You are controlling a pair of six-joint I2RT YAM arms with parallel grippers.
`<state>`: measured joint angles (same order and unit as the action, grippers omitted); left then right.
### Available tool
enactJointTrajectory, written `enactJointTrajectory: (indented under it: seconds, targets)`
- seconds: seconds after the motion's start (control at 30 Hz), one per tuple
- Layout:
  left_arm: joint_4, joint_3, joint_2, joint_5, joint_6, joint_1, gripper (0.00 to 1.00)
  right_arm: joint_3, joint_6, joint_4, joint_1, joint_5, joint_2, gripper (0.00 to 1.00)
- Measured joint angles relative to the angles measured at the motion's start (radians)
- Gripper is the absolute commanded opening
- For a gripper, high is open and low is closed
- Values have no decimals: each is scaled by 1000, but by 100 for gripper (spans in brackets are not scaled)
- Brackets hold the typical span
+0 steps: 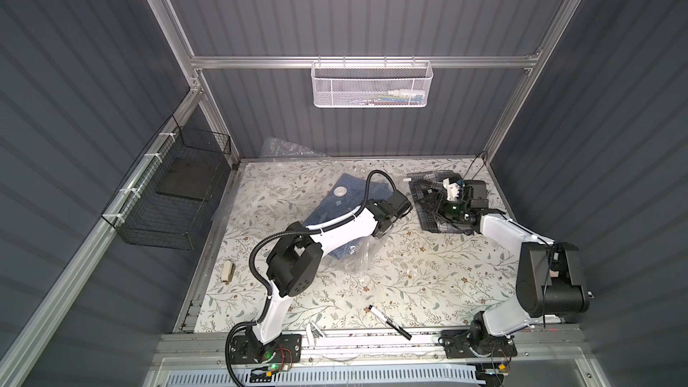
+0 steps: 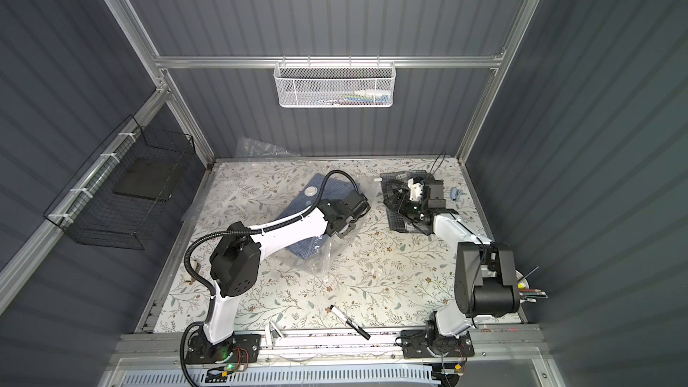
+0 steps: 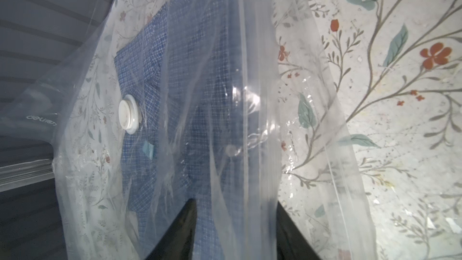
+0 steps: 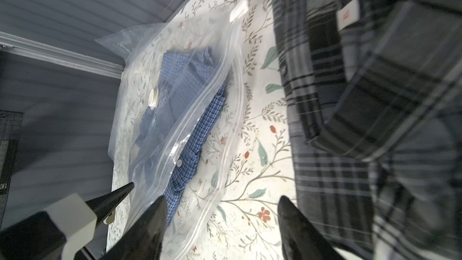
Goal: Take the shirt out of the vacuum bag
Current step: Open the vacuum bag at the center of the board, then take out the shirt from the vacuum bag.
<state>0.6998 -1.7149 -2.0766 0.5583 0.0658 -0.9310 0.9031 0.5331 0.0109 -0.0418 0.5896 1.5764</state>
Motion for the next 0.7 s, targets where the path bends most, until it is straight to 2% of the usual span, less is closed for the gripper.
enactJointTrajectory:
  seconds: [0.1, 0.23, 0.33, 0.53, 0.7]
  targets:
    - [2, -1, 1, 0, -2, 0, 32, 0, 38, 51, -58, 12, 35, 67]
    - [4, -1, 5, 4, -11, 0, 15, 0, 110, 156, -165, 18, 109, 66]
    - [4, -1, 14, 15, -11, 0, 9, 0, 174, 241, -233, 30, 176, 64]
    - [3, -1, 47, 37, -10, 0, 6, 0, 284, 395, -272, 40, 280, 61]
    - [3, -1, 68, 51, -10, 0, 5, 9, 333, 451, -288, 37, 337, 59]
